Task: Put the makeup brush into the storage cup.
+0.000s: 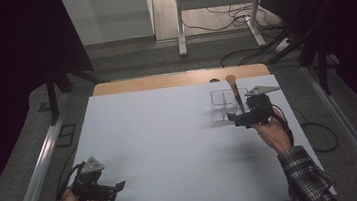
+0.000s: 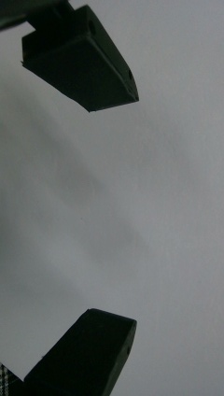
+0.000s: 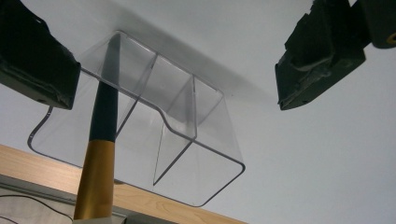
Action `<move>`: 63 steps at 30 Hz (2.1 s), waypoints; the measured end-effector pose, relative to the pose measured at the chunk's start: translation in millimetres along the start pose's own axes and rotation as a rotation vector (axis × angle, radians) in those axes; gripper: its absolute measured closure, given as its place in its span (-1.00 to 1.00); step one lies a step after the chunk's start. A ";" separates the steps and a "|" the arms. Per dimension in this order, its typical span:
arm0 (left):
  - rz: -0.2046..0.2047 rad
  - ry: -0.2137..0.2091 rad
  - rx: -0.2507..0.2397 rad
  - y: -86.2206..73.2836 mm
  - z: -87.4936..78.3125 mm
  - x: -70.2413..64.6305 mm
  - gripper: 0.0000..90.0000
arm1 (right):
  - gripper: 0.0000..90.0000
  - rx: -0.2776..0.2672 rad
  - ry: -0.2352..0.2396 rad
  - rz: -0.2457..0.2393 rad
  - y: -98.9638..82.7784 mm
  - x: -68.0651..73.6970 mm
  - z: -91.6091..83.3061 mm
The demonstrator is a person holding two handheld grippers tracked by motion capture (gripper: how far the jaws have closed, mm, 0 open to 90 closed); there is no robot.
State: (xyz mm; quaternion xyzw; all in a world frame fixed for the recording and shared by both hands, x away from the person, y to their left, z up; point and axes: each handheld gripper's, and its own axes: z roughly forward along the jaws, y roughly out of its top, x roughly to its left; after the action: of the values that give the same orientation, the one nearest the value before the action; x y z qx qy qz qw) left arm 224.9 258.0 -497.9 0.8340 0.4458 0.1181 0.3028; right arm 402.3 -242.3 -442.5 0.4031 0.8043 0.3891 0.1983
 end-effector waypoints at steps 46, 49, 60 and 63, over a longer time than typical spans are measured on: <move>0.003 0.002 0.000 0.2 0.1 0.1 -1.00 | -1.00 0.047 0.031 -0.047 -26.6 21.4 -18.8; 0.001 0.001 0.000 0.1 0.2 -0.1 -1.00 | -1.00 0.048 0.033 -0.047 -28.3 22.4 -20.4; 0.004 0.002 0.000 0.2 0.2 0.1 -1.00 | -1.00 0.054 0.043 -0.051 -35.1 26.4 -26.5; 0.003 0.002 0.000 0.2 0.1 0.2 -1.00 | -1.00 0.057 0.045 -0.051 -37.1 26.9 -28.5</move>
State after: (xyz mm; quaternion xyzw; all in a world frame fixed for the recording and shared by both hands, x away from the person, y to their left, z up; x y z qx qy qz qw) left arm 225.2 258.0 -497.9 0.8346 0.4448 0.1196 0.3023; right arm 349.9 -247.8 -454.2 0.3792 0.8291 0.3699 0.1786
